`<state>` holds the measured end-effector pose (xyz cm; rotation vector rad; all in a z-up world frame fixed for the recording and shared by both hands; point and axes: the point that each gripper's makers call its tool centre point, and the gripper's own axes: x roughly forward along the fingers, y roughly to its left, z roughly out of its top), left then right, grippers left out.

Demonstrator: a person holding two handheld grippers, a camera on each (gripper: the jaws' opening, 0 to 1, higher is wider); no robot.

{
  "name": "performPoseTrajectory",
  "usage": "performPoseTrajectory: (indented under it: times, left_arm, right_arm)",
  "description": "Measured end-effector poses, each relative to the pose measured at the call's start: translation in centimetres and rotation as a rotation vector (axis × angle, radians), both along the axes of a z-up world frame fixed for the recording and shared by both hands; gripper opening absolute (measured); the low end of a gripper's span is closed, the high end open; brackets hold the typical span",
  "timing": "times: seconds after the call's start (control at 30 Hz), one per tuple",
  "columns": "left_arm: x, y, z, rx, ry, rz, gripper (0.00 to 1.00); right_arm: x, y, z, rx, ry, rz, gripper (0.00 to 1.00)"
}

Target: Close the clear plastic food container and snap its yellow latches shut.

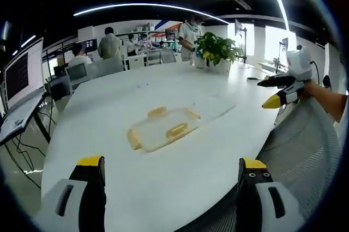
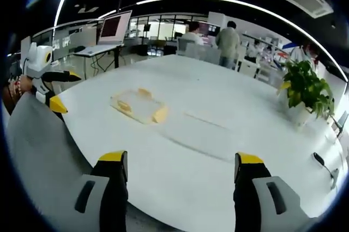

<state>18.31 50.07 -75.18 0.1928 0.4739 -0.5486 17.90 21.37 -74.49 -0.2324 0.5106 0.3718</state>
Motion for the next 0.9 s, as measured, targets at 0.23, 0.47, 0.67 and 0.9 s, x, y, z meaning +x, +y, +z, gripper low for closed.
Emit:
performPoseTrajectory:
  times: [0.23,0.47,0.67,0.9]
  left_arm:
    - [-0.03,-0.05,0.00,0.001,-0.001,-0.002,0.99]
    - [-0.04,-0.02,-0.09,0.010,0.000,-0.003,0.99]
    - [-0.11,-0.08,-0.19,0.012,0.005,-0.008,0.99]
    - [-0.12,0.01,-0.25,0.017,0.007,-0.008,0.99]
  right_arm:
    - [0.00,-0.02,0.04,0.004,0.000,-0.004,0.78]
    - [0.04,-0.05,0.02,0.002,0.001,-0.004,0.80]
    - [0.10,-0.11,0.02,0.003,0.000,-0.004,0.80]
    - [0.11,-0.13,0.00,0.003,0.002,-0.003,0.80]
